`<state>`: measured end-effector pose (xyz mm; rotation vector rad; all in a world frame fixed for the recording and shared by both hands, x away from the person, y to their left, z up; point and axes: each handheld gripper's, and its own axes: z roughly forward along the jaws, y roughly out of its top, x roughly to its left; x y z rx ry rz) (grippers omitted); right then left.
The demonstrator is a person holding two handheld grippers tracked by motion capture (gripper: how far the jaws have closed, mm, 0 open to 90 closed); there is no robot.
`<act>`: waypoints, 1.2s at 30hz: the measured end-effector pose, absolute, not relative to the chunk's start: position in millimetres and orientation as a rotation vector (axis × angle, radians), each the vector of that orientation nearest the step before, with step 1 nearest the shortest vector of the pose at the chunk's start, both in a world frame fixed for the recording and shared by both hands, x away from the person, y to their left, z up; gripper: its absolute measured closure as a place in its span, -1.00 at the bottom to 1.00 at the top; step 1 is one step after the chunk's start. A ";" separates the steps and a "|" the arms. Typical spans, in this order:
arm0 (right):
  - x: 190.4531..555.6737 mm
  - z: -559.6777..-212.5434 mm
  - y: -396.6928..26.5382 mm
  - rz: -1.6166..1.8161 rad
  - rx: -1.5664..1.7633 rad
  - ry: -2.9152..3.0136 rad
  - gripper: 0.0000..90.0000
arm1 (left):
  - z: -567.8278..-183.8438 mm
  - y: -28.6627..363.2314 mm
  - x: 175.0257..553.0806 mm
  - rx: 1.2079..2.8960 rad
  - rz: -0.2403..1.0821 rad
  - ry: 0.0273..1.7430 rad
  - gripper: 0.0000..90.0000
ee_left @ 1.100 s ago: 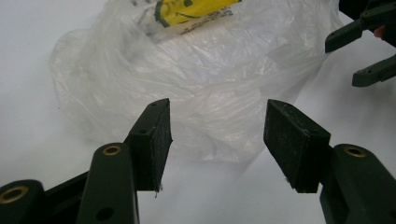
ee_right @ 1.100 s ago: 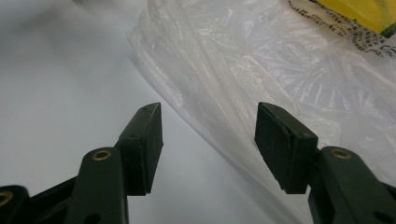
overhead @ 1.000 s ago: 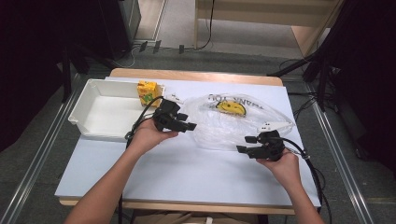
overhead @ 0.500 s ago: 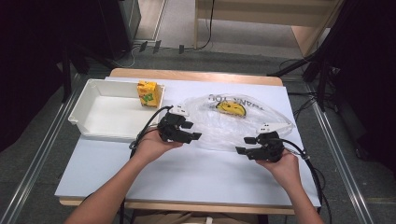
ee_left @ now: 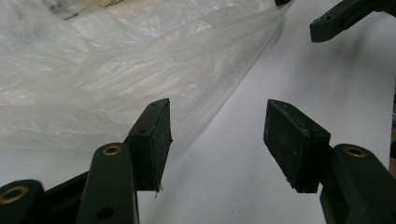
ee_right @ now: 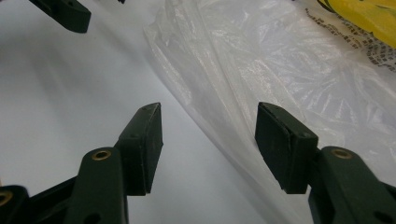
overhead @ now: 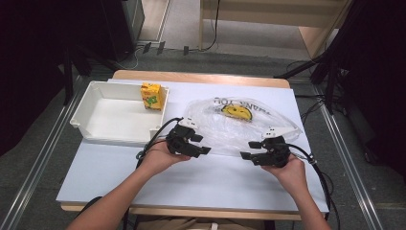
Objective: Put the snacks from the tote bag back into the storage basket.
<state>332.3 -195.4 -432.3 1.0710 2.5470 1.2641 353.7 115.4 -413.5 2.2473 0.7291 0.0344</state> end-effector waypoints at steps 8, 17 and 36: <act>332.6 -433.8 -194.3 1.250 1.051 2.557 -0.06 | -421.9 110.2 353.3 2.278 0.025 0.709 -0.08; 332.8 -434.7 -193.7 1.241 1.055 2.560 -0.06 | -424.9 109.2 353.6 2.277 0.021 0.706 -0.09; 333.4 -435.1 -193.6 1.234 1.057 2.568 -0.06 | -428.9 109.3 356.0 2.280 -0.010 0.690 -0.13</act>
